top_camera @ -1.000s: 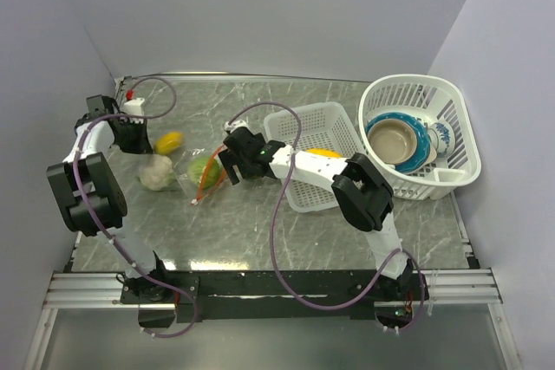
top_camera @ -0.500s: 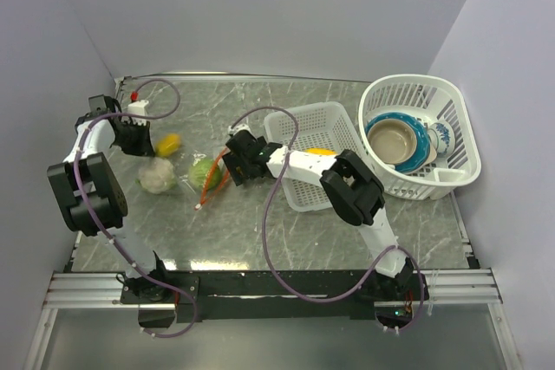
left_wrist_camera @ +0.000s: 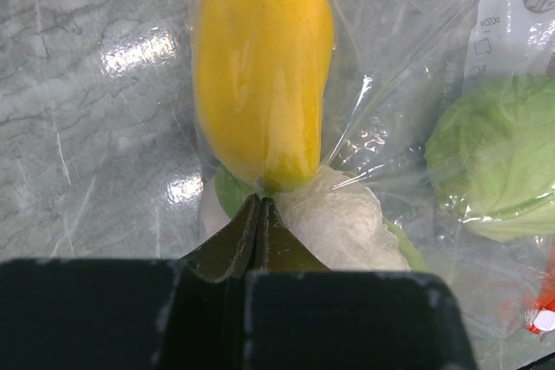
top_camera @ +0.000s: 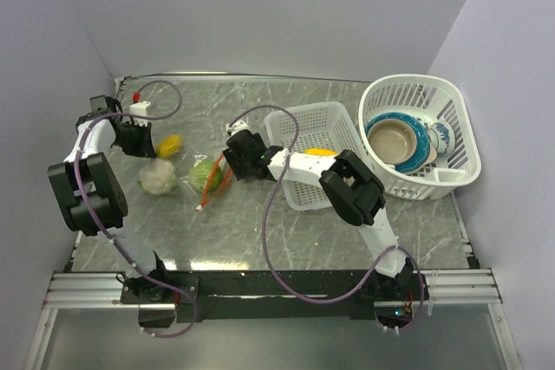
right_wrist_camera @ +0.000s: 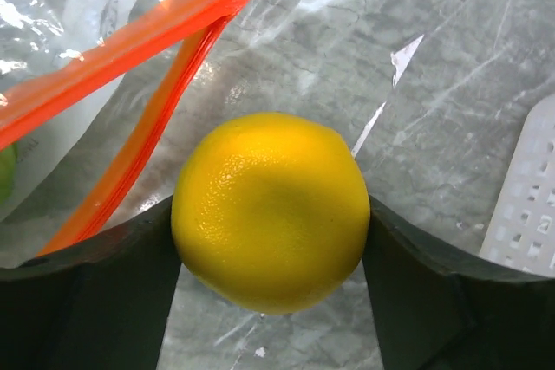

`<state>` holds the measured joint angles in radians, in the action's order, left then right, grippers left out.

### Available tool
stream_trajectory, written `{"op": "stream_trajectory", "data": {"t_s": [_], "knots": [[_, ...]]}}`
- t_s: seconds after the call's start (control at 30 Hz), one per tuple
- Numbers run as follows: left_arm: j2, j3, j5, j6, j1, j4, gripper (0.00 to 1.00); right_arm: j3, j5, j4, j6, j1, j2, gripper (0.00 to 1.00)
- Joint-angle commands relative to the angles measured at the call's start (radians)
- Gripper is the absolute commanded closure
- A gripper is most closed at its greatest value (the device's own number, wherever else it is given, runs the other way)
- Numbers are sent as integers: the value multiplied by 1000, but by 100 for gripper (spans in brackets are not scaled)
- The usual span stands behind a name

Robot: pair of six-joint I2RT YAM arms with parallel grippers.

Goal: Open the zip-top bag and remove the fake food

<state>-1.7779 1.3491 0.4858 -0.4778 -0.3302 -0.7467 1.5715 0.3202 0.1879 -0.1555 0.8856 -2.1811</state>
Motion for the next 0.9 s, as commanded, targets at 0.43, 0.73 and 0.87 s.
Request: {"op": "stream_trajectory", "data": {"t_s": [0.43, 0.73, 0.87], "knots": [[-6, 35, 17, -27, 19, -36, 99, -79, -27, -48, -32, -177, 382, 52], [-14, 35, 10, -56, 49, -72, 99, -222, 83, -13, -96, -297, 377, 28], [-25, 61, 20, -53, 57, -94, 99, -226, 97, -10, -124, -295, 397, 0]]}}
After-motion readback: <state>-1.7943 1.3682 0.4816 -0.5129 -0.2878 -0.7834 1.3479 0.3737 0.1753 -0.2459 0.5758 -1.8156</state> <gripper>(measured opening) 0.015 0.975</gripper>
